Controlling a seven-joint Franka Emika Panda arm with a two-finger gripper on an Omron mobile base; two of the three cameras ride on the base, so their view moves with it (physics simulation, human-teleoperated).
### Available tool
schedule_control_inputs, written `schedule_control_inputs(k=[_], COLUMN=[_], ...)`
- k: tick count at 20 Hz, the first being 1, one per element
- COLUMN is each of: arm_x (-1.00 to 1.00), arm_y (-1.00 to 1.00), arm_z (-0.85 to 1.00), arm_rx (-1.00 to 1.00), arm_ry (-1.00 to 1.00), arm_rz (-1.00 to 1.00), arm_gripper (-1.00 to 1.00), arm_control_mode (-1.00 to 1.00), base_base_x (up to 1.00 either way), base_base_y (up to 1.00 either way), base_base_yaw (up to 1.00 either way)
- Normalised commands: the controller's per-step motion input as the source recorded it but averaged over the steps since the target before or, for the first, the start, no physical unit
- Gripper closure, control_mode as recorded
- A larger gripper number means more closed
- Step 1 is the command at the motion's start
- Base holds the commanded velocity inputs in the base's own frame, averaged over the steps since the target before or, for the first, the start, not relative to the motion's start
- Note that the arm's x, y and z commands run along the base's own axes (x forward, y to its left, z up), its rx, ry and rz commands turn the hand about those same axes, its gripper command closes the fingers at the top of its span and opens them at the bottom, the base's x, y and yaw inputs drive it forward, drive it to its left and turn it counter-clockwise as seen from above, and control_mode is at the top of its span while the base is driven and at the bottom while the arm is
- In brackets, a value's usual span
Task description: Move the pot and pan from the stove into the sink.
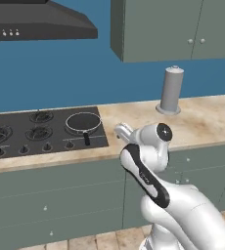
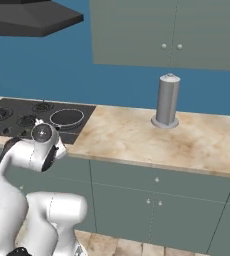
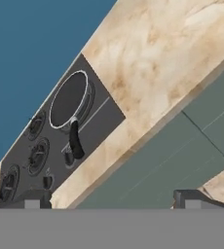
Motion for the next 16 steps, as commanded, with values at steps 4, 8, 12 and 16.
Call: schedule_control_inputs(k=[4, 8, 12, 16], arm_x=[0.97, 1.0, 1.0, 0.94], arm_y=[0.01, 0.06, 0.18, 0.26], arm_z=[-0.06, -0.06, -0.03, 0.0], arm_rx=[0.0, 0.0, 0.0, 0.0], arm_ry=[0.06, 0.07, 0.1, 0.14], arm_rz=[0.15, 0.12, 0.09, 0.07], arm_gripper=[-1.0, -1.0, -1.0, -1.0], arm_control_mode=[-1.0, -1.0, -1.0, -1.0], base_base_x=[0.0, 0.0, 0.0, 0.0], base_base_y=[0.0, 0.0, 0.0, 0.0], base_base_yaw=[0.0, 0.0, 0.0, 0.0])
